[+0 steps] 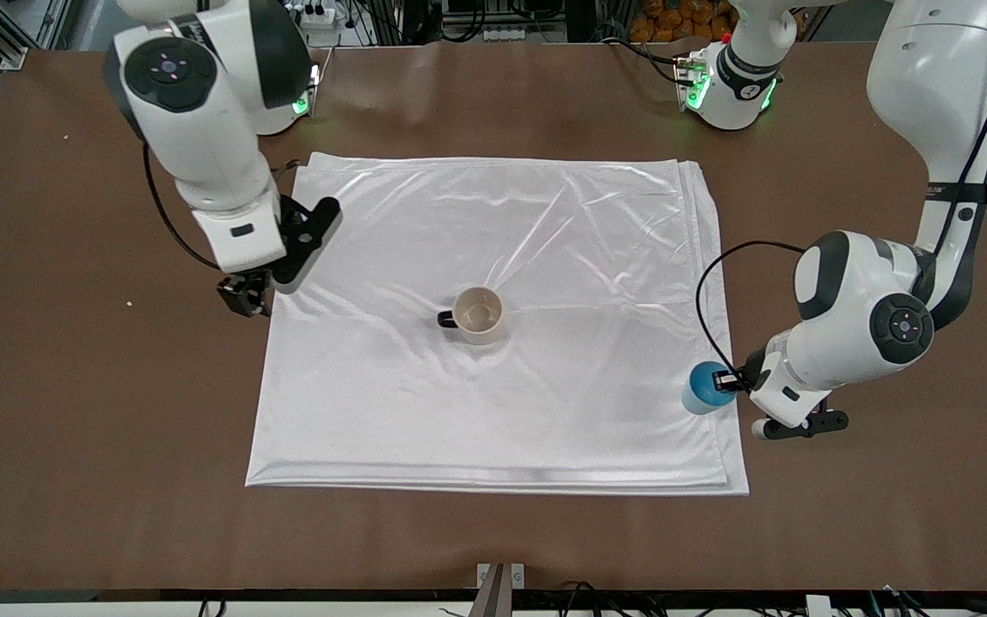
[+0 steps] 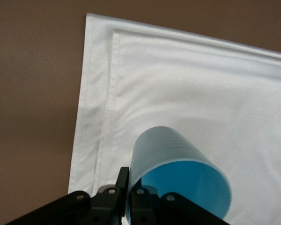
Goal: Place blue cup into white mug on cloth
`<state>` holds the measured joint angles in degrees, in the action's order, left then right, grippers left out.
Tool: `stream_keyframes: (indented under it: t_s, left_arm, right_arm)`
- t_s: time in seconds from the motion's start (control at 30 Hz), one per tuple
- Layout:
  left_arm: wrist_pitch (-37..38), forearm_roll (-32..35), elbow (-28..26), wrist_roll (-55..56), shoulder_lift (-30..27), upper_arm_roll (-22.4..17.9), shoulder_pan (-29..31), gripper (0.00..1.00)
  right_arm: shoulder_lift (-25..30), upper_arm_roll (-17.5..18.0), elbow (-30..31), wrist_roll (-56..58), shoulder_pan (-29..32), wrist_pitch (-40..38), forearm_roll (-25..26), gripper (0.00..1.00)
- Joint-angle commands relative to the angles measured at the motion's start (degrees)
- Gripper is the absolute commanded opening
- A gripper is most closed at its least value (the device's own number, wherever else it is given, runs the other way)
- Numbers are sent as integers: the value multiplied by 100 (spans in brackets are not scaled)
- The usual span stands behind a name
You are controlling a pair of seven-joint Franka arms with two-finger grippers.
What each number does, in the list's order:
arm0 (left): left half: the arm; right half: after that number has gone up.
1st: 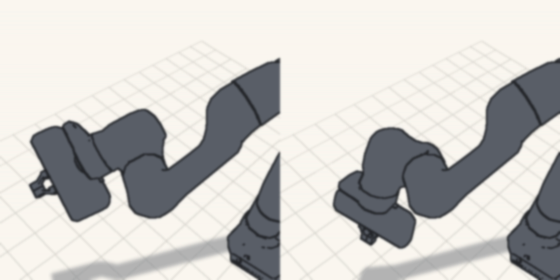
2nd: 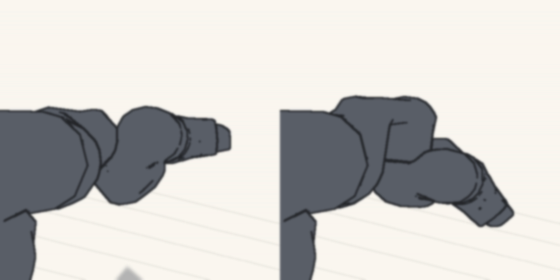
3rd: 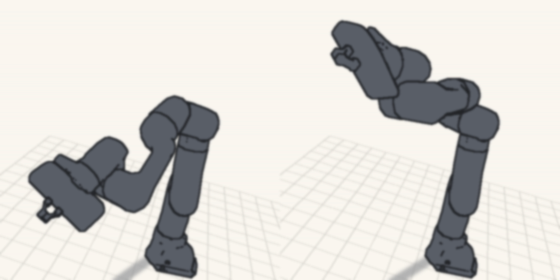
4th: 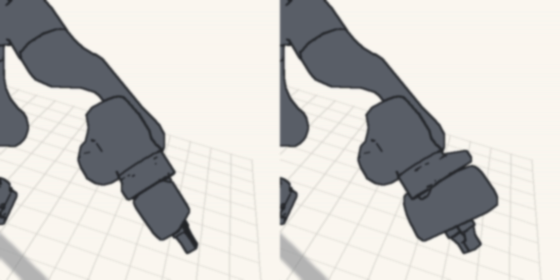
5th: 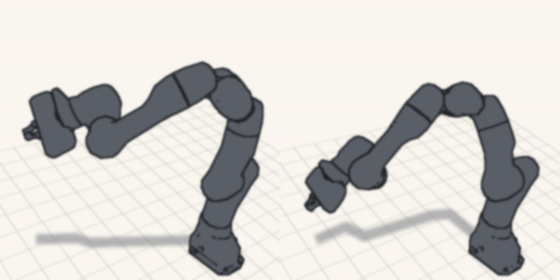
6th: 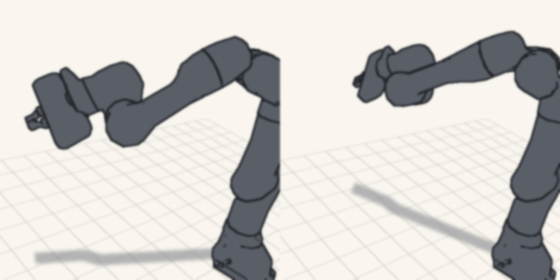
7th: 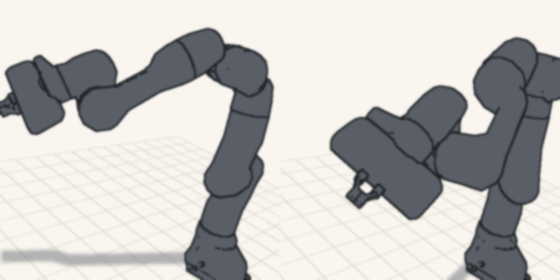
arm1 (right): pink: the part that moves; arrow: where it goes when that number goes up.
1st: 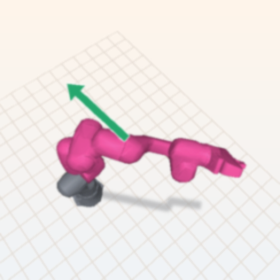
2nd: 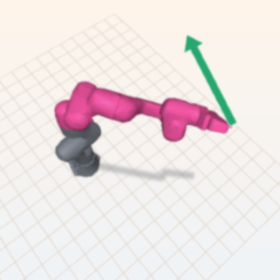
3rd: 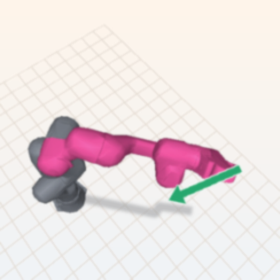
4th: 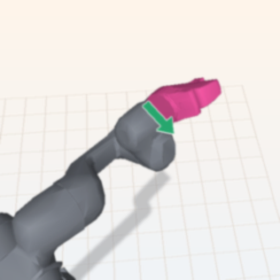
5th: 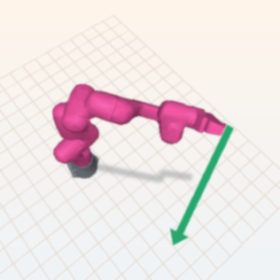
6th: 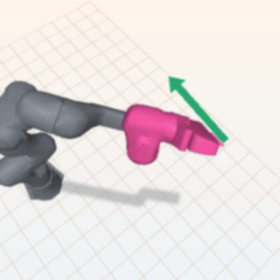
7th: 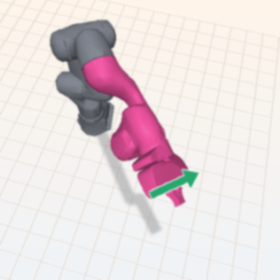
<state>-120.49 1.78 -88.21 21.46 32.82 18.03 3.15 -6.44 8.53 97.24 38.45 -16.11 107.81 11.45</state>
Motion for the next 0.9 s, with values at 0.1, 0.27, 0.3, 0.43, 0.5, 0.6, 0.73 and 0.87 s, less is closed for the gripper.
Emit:
stream_keyframes:
  t_s: [0.1,0.27,0.3,0.43,0.5,0.6,0.73,0.87]
  left_arm:
    - [219,-55,-56,631,-224,333,-17,0]
    - [263,-20,-56,1026,-224,587,-43,0]
    - [263,-20,-47,1123,-241,623,-69,0]
    - [263,-11,-47,1483,-259,685,-262,0]
    - [263,-11,-47,1598,-259,685,-385,0]
    - [263,-11,-38,1791,-268,685,-561,0]
    - [263,-2,-21,2072,-268,685,-789,0]
    - [263,-2,120,2336,-268,685,-1053,0]
  right_arm:
    - [565,52,146,-426,415,-454,-2,87]
    - [670,61,146,-382,836,-524,-11,87]
    - [688,61,138,-373,889,-550,-11,87]
    - [820,61,138,-426,1162,-594,-11,87]
    - [837,61,146,-426,1311,-621,-11,87]
    - [855,52,120,-434,1505,-761,-64,89]
    - [855,52,-90,-644,1654,-998,-257,96]
    - [829,52,-232,-961,1769,-1122,-257,100]
